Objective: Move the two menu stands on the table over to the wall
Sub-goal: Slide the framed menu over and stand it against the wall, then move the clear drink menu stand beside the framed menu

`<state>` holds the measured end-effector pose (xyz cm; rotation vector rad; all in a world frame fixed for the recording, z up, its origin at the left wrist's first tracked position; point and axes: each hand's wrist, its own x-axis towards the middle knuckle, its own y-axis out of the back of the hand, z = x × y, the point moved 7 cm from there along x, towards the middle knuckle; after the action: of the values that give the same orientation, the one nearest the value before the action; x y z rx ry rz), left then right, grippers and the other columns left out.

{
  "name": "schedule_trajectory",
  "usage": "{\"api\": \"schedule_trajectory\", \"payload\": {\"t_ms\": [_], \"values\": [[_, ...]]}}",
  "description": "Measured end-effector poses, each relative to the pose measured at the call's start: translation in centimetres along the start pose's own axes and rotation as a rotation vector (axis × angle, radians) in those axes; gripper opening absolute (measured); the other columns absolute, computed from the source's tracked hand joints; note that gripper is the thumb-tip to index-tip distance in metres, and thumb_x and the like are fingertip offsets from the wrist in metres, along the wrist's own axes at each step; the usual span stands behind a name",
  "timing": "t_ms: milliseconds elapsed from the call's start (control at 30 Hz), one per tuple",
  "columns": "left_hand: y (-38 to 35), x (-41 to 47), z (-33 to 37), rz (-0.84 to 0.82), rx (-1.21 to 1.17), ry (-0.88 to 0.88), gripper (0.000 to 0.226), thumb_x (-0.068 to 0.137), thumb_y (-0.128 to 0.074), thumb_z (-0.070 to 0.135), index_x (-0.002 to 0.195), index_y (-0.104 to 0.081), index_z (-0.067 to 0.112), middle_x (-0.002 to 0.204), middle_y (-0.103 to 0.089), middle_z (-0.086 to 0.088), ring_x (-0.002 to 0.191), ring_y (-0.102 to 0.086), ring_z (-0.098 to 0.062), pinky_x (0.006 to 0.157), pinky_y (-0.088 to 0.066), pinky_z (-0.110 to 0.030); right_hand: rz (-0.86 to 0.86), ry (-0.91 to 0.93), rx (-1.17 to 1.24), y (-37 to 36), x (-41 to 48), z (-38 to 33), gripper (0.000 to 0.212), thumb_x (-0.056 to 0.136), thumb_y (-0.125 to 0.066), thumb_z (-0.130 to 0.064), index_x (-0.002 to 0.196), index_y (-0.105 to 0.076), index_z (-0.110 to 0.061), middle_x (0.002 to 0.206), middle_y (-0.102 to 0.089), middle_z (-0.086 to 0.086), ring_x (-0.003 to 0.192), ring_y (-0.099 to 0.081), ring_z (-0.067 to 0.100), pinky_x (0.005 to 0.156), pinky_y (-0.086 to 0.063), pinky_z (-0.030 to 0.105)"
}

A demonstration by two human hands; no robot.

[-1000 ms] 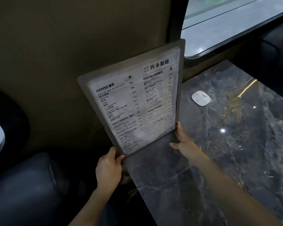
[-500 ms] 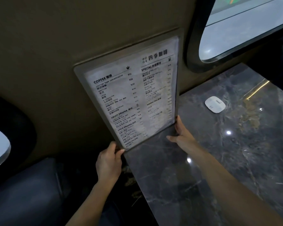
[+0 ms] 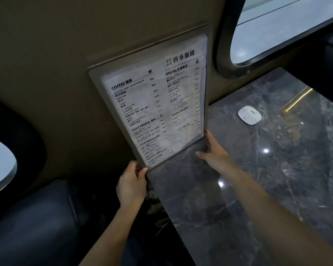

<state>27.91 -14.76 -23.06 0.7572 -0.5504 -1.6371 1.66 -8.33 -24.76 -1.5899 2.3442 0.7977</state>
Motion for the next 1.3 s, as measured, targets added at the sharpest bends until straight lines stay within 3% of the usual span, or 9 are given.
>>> {"api": "schedule_trajectory", "payload": {"t_ms": [167, 300, 367, 467, 733, 867, 967, 1200, 1300], "values": [[1.9, -3.0, 1.7, 0.206, -0.055, -0.031, 0.022, 0.083, -0.054, 0.044, 0.093, -0.047, 0.026, 0.075, -0.057, 0.009, 0.072, -0.061, -0.018, 0.065, -0.048, -0.035, 0.192, 0.015, -0.299, 1.5, -2.2, 0.0, 0.063, 0.086, -0.058, -0.027, 0.14, -0.026, -0.023, 0.13, -0.051, 0.005, 0.117, -0.05, 0.027, 0.099, -0.041, 0.039], [0.1, -6.2, 4.9, 0.088, -0.077, -0.247, 0.028, 0.082, -0.058, 0.042, 0.1, -0.052, 0.021, 0.093, -0.063, -0.001, 0.083, -0.061, -0.018, 0.073, -0.054, -0.044, 0.223, 0.037, -0.462, 2.8, -5.1, 0.8, 0.056, 0.087, -0.055, -0.028, 0.136, -0.032, -0.017, 0.127, -0.053, 0.01, 0.111, -0.052, 0.031, 0.095, -0.045, 0.044], [-1.4, -7.2, 6.2, 0.001, -0.069, -0.303, 0.04, 0.081, -0.058, 0.045, 0.108, -0.053, 0.016, 0.105, -0.062, -0.005, 0.093, -0.059, -0.019, 0.08, -0.053, -0.043, 0.265, 0.043, -0.535, 3.8, -7.1, 1.5, 0.059, 0.087, -0.054, -0.028, 0.139, -0.028, -0.016, 0.135, -0.048, 0.013, 0.117, -0.049, 0.034, 0.096, -0.042, 0.045], [-3.6, -8.6, 8.4, -0.128, -0.062, -0.367, 0.048, 0.081, -0.056, 0.05, 0.116, -0.052, 0.017, 0.114, -0.061, -0.004, 0.103, -0.058, -0.02, 0.087, -0.05, -0.04, 0.383, 0.062, -0.653, 5.9, -10.3, 2.5, 0.06, 0.085, -0.057, -0.03, 0.136, -0.031, -0.012, 0.132, -0.05, 0.015, 0.117, -0.049, 0.034, 0.094, -0.042, 0.044], [-10.2, -14.9, 15.3, -0.343, 0.014, -0.69, 0.041, 0.081, -0.063, 0.038, 0.11, -0.059, 0.01, 0.107, -0.066, -0.01, 0.1, -0.062, -0.028, 0.086, -0.05, -0.043, 0.579, -0.072, -0.647, 12.1, -20.9, 8.0, 0.055, 0.085, -0.055, -0.036, 0.134, -0.037, -0.018, 0.129, -0.053, 0.012, 0.114, -0.051, 0.033, 0.091, -0.043, 0.042], [-13.1, -19.7, 17.7, -0.424, 0.008, -0.818, 0.035, 0.079, -0.066, 0.038, 0.104, -0.061, 0.013, 0.099, -0.069, -0.009, 0.089, -0.065, -0.026, 0.079, -0.05, -0.036, 0.673, -0.168, -0.569, 14.4, -26.9, 11.8, 0.051, 0.085, -0.055, -0.036, 0.131, -0.041, -0.018, 0.126, -0.057, 0.013, 0.111, -0.055, 0.032, 0.086, -0.045, 0.04], [-15.5, -24.1, 19.4, -0.525, 0.0, -0.92, 0.033, 0.079, -0.067, 0.033, 0.104, -0.061, 0.013, 0.102, -0.069, -0.011, 0.094, -0.065, -0.029, 0.081, -0.052, -0.041, 0.762, -0.276, -0.538, 15.9, -32.1, 15.5, 0.044, 0.086, -0.054, -0.038, 0.123, -0.047, -0.015, 0.122, -0.06, 0.015, 0.108, -0.056, 0.032, 0.085, -0.045, 0.04], [-19.6, -32.9, 22.3, -0.727, -0.01, -1.036, 0.038, 0.079, -0.068, 0.027, 0.109, -0.059, 0.006, 0.108, -0.067, -0.018, 0.1, -0.062, -0.033, 0.087, -0.049, -0.047, 0.947, -0.497, -0.366, 18.4, -42.5, 23.3, 0.033, 0.086, -0.055, -0.028, 0.114, -0.057, -0.01, 0.115, -0.065, 0.016, 0.1, -0.06, 0.033, 0.081, -0.049, 0.04], [-20.7, -35.3, 23.6, -0.756, -0.017, -1.071, 0.037, 0.079, -0.068, 0.027, 0.108, -0.058, 0.006, 0.105, -0.066, -0.018, 0.096, -0.063, -0.032, 0.082, -0.048, -0.038, 1.086, -0.587, -0.27, 19.9, -46.4, 25.5, 0.035, 0.088, -0.053, -0.028, 0.117, -0.055, -0.008, 0.106, -0.068, 0.019, 0.096, -0.062, 0.036, 0.075, -0.048, 0.04]]}}
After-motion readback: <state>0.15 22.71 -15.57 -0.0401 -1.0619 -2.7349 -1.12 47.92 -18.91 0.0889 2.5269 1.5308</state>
